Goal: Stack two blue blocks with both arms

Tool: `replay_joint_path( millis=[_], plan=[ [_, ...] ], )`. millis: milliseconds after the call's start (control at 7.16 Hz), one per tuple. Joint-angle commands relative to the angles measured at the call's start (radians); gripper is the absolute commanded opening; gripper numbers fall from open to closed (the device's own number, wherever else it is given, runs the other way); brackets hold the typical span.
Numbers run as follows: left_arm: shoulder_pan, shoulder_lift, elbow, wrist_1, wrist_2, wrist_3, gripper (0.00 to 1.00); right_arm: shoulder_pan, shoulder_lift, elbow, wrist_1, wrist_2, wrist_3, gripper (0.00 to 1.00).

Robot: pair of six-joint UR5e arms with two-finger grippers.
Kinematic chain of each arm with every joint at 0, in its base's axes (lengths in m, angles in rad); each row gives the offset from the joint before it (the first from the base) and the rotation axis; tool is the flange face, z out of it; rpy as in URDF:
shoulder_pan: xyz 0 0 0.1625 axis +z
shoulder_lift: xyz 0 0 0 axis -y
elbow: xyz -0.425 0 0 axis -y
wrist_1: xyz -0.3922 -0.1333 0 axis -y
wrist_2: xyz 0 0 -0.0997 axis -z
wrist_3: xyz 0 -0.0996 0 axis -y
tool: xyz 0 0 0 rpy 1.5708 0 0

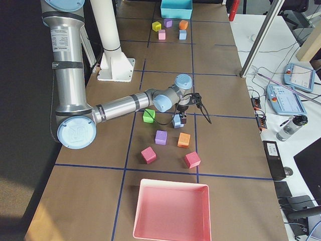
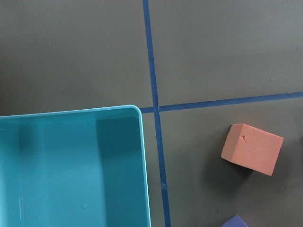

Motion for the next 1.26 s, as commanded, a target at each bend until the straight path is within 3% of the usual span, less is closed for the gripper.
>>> replay_joint_path(
  millis=[0, 419, 559, 699, 978, 1118],
  plan=[
    [0.002, -0.001, 0.001, 0.000, 0.000, -0.001, 1.00, -0.056, 0.018, -0.029, -0.001, -0.027, 0.001, 1.00],
    [0.002, -0.001, 0.001, 0.000, 0.000, 0.000, 1.00, -0.088, 0.067, -0.110, -0.001, -0.030, -0.002, 0.99],
    [0.002, -0.001, 0.000, 0.000, 0.000, 0.000, 1.00, -0.093, 0.070, -0.124, -0.001, -0.030, 0.000, 0.93],
    [0.002, -0.001, 0.000, 0.000, 0.000, 0.000, 1.00, -0.091, 0.070, -0.127, -0.001, -0.030, 0.000, 0.37],
    [0.050, -0.018, -0.002, -0.002, 0.000, 0.000, 1.00, -0.090, 0.073, -0.107, -0.001, -0.021, -0.002, 0.03],
    [0.062, -0.029, -0.002, -0.002, 0.000, 0.000, 1.00, -0.061, 0.079, -0.063, -0.025, -0.011, 0.000, 0.01]
  ],
)
